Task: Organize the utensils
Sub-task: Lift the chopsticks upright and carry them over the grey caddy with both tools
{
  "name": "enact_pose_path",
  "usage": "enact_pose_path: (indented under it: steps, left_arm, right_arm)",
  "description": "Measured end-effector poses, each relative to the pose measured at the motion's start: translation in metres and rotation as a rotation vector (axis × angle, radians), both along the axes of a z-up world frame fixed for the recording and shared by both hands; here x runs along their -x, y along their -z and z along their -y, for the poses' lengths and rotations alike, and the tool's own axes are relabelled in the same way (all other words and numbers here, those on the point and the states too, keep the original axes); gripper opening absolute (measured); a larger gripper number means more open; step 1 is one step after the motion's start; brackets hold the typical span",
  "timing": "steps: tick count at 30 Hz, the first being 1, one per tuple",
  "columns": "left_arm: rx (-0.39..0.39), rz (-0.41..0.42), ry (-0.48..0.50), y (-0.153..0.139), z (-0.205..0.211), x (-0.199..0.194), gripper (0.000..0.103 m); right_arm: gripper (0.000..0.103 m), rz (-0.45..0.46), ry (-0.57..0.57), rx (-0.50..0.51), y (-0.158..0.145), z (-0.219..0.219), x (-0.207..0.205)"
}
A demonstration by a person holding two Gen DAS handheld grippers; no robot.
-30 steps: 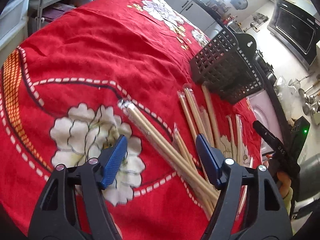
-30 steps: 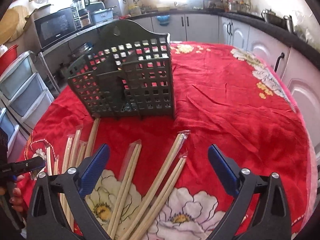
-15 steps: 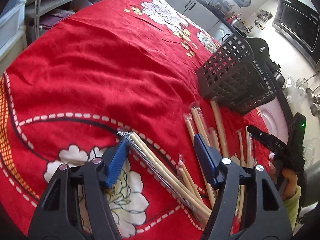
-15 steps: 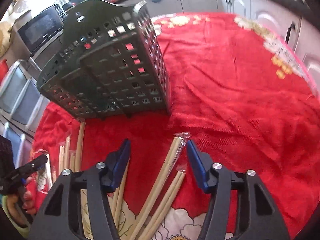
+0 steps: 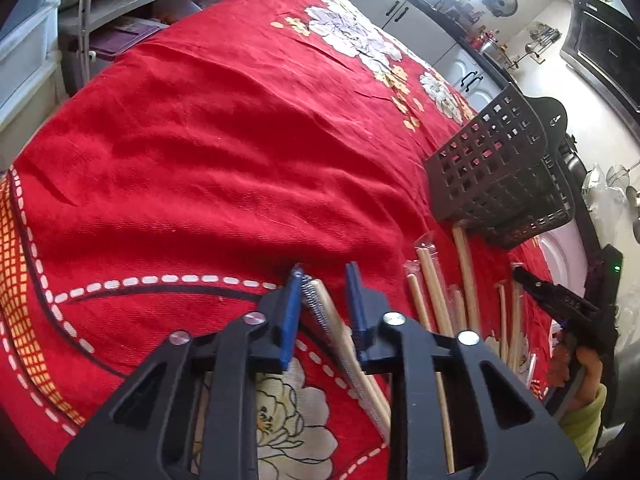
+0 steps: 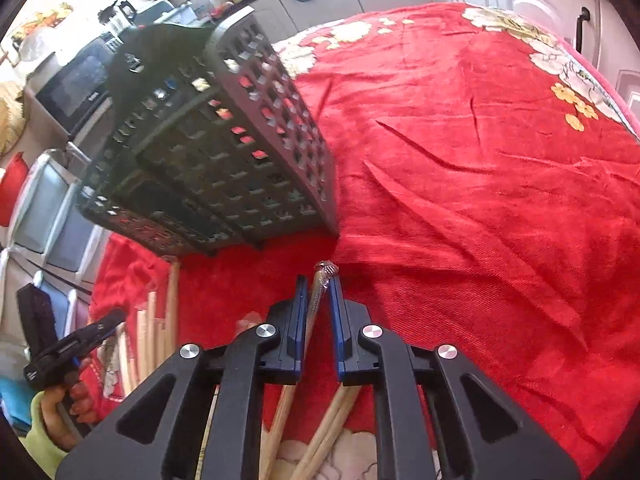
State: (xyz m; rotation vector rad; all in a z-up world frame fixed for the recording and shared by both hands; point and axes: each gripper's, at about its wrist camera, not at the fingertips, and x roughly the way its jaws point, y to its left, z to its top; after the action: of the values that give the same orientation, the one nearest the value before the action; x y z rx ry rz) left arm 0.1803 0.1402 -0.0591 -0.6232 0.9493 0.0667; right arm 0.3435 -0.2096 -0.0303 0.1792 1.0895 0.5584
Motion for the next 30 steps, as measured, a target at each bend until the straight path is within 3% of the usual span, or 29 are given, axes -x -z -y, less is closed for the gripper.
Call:
enact_pose_path:
  steps: [5, 8, 19, 30]
  left_arm:
    - [0.003, -0.001, 0.017, -0.002, -0.005, 0.002, 0.005]
    - [-0.002, 0.043, 0.026, -0.015, -0.005, 0.006, 0.005]
    - [-0.093, 0.282, 0.166, -0.11, 0.037, 0.015, 0.003]
    - [-0.126, 0.424, 0.253, -0.173, 0.074, 0.009, 0.003]
  right_arm:
    - [0.007, 0.038, -0.027, -0.036, -0.018, -0.001, 0.015]
    - [0.007, 0.073, -0.038, -0.055, -0.032, 0.0, 0.024]
    - [0.006, 0.225, -0.058, -0.122, -0.09, 0.011, 0.061]
    - [0.006, 0.418, -0.038, -0.166, -0.151, 0.026, 0.096]
